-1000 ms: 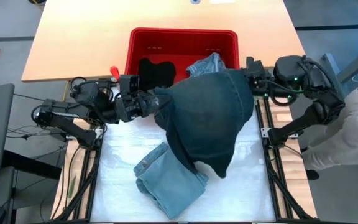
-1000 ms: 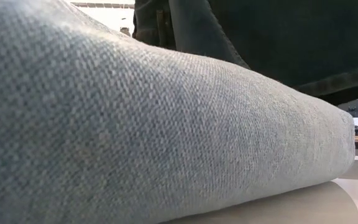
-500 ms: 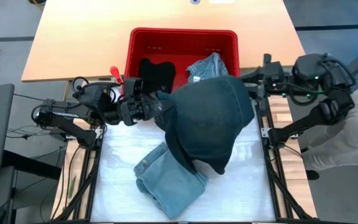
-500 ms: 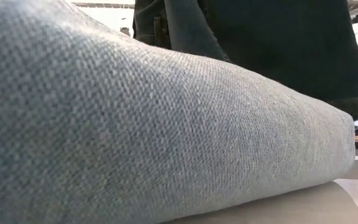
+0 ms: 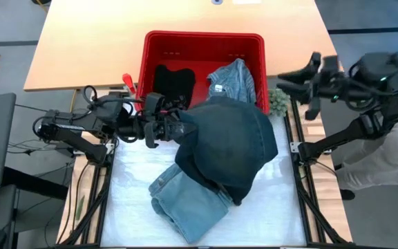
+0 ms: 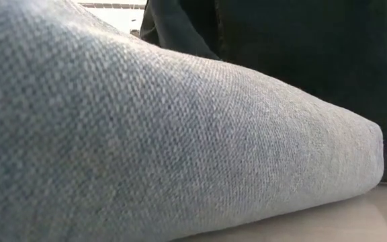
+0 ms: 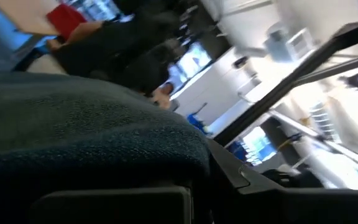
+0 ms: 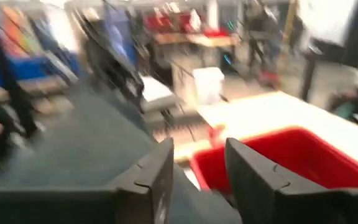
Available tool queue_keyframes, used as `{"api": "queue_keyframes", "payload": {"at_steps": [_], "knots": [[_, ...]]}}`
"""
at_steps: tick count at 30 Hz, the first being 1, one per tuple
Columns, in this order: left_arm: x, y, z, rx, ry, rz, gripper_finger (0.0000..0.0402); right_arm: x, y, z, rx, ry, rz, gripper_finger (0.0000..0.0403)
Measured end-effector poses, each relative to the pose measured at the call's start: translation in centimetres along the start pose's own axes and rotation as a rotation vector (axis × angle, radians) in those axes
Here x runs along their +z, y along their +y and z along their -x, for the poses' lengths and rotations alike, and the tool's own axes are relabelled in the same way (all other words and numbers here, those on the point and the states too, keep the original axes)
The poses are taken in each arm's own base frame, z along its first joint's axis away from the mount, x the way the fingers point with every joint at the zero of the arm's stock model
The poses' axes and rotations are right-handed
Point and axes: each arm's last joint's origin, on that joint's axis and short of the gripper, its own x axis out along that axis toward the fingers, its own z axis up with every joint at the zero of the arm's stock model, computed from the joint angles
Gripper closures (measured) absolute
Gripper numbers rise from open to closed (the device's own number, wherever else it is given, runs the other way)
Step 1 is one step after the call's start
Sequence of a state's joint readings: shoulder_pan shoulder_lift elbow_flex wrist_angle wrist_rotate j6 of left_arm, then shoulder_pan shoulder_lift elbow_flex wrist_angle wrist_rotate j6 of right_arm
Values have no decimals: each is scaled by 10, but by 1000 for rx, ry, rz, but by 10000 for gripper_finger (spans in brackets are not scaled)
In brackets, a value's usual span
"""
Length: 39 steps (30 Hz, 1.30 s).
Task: Fold Laundry from Bin
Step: Fold the dark blue pants
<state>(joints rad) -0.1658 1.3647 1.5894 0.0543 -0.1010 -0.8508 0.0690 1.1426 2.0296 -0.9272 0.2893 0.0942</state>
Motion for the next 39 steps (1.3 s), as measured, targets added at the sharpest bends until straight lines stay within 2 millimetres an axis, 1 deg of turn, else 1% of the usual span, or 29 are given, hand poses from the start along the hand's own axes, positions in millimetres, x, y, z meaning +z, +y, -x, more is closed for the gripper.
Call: {"api": "queue_keyframes", "payload": {"at_steps": [3,5,10,12,14,18,22,23,25,26,28,31,33,35,37,39], "knots": [[-3,7,0,70,36,-11,397,9,9,-11,125,-80,-2,191],[-5,12,0,107,56,-16,397,8,16,-22,190,-72,-2,158],[-4,17,-1,136,61,-16,397,-6,33,-67,248,28,-2,82],[-2,18,-1,133,54,-14,397,-12,41,-86,320,75,-34,58],[-1,17,-2,123,49,-12,397,-11,46,-99,347,89,-54,40],[3,14,-3,58,34,-6,397,0,49,-107,316,97,-8,27],[6,9,-3,0,19,-20,397,4,48,-109,246,139,37,30],[7,8,-3,-19,13,-29,397,3,46,-104,251,132,32,31],[9,5,-3,-71,0,-42,397,0,43,-94,245,180,6,35],[10,3,-3,-94,-3,-52,397,2,39,-85,233,184,-8,37],[13,2,-2,-122,5,-60,397,2,32,-68,167,220,-33,43],[13,1,-2,-142,32,-68,397,0,23,-49,73,256,-90,57],[14,1,-1,-142,32,-90,397,-9,20,-39,7,352,-126,69],[14,1,-1,-145,28,-100,397,-23,20,-33,-79,452,-160,84],[15,0,-1,-147,26,-99,397,-39,24,-30,-159,526,-160,103],[15,0,-1,-147,26,-100,397,-55,34,-26,-182,557,-161,130]]}}
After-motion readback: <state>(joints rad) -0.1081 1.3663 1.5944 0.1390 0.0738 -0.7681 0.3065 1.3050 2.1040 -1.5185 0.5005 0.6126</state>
